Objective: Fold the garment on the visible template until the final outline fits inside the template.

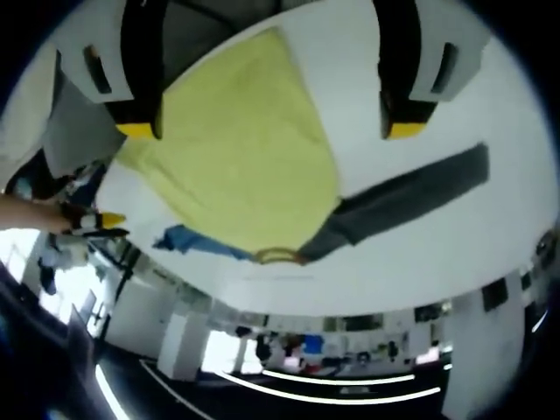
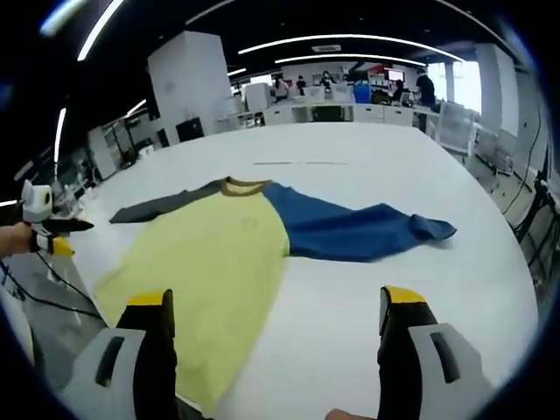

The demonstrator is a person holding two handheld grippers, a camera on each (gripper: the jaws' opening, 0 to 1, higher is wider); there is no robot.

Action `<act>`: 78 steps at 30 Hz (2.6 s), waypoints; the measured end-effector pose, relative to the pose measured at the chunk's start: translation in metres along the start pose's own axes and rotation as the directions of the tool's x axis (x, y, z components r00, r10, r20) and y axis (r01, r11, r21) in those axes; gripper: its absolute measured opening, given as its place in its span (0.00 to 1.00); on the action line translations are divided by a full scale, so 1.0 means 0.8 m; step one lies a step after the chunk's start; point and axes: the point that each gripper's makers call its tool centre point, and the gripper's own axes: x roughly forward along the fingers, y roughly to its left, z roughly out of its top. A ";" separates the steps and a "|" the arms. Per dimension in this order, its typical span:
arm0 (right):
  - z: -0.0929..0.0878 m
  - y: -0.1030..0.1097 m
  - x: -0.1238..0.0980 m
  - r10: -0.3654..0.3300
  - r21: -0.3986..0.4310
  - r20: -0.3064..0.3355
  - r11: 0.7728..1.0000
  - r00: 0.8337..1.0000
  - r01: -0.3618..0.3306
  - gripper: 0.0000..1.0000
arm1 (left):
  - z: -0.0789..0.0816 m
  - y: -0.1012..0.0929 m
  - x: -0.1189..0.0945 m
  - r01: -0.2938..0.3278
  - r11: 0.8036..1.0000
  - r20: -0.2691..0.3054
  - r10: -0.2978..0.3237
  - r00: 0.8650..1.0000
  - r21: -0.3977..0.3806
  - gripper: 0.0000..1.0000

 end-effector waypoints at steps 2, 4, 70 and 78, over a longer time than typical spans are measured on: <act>0.000 -0.006 0.002 -0.006 0.006 -0.003 1.000 1.000 0.006 0.96 | -0.001 0.000 -0.001 0.000 1.000 -0.005 0.000 1.000 -0.003 0.99; 0.001 -0.013 0.005 -0.013 0.011 -0.002 1.000 1.000 0.013 0.96 | -0.001 0.000 -0.001 0.000 1.000 -0.005 0.000 1.000 -0.002 0.99; 0.024 -0.264 0.089 -0.307 0.265 -0.020 0.916 0.952 0.301 0.88 | -0.036 -0.004 -0.004 -0.003 1.000 -0.121 0.001 0.993 -0.016 0.99; 0.031 -0.284 0.096 -0.333 0.316 -0.014 0.893 0.943 0.321 0.79 | -0.037 -0.020 0.004 0.026 1.000 -0.143 -0.024 0.989 0.009 0.99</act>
